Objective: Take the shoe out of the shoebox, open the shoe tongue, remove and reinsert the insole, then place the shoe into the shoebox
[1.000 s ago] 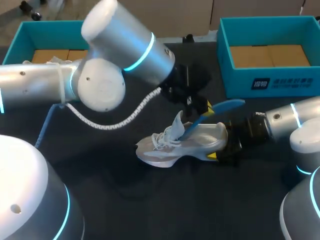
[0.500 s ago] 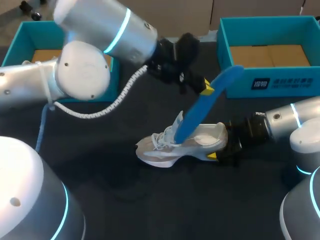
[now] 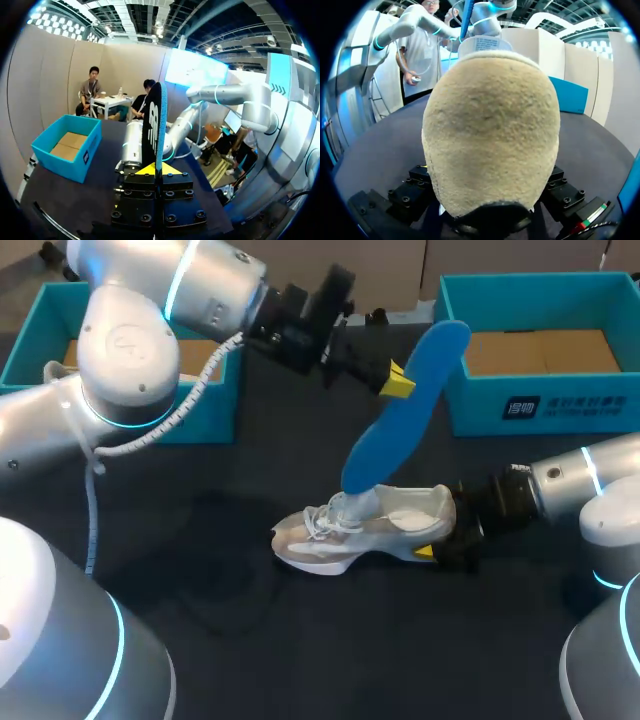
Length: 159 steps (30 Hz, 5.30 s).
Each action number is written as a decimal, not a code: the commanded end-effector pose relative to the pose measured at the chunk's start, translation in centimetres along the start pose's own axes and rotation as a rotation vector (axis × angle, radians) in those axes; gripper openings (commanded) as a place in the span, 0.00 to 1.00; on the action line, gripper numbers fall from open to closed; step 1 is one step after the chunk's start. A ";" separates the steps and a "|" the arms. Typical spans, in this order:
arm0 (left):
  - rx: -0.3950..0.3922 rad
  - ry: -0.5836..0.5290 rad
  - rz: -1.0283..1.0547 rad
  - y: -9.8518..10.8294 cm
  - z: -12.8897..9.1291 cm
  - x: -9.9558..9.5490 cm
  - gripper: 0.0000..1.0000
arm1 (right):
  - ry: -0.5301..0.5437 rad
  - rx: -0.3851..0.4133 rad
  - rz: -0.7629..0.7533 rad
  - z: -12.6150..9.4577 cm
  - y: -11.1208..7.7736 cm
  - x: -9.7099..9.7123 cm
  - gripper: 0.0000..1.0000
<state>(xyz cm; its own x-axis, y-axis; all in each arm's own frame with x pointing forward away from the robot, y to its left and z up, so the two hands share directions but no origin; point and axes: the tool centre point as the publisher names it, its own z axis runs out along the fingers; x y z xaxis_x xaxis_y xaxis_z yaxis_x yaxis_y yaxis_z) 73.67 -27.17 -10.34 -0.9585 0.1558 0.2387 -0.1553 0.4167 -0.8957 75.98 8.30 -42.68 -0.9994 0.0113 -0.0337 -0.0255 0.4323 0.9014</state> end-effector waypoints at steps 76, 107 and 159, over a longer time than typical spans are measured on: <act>0.508 0.205 -0.532 -6.3 -6.1 18.0 0.00 | -0.001 0.003 0.000 0.2 -0.1 0.0 0.00; 0.523 0.301 -0.537 -4.6 -5.4 15.6 0.00 | -0.001 0.003 0.000 0.2 -0.1 0.0 0.00; 0.523 0.301 -0.537 -4.6 -5.4 15.6 0.00 | -0.081 0.350 0.055 -4.6 4.5 0.8 1.00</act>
<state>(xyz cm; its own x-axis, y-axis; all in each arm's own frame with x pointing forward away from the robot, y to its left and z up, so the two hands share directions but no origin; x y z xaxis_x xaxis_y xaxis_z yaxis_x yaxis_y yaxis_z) 60.66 -21.66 -0.43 -0.6280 0.3164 0.7110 -0.7392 0.0430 -0.6721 75.61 6.21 -37.48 -0.9944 0.1005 -0.0318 0.0426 0.6593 0.7507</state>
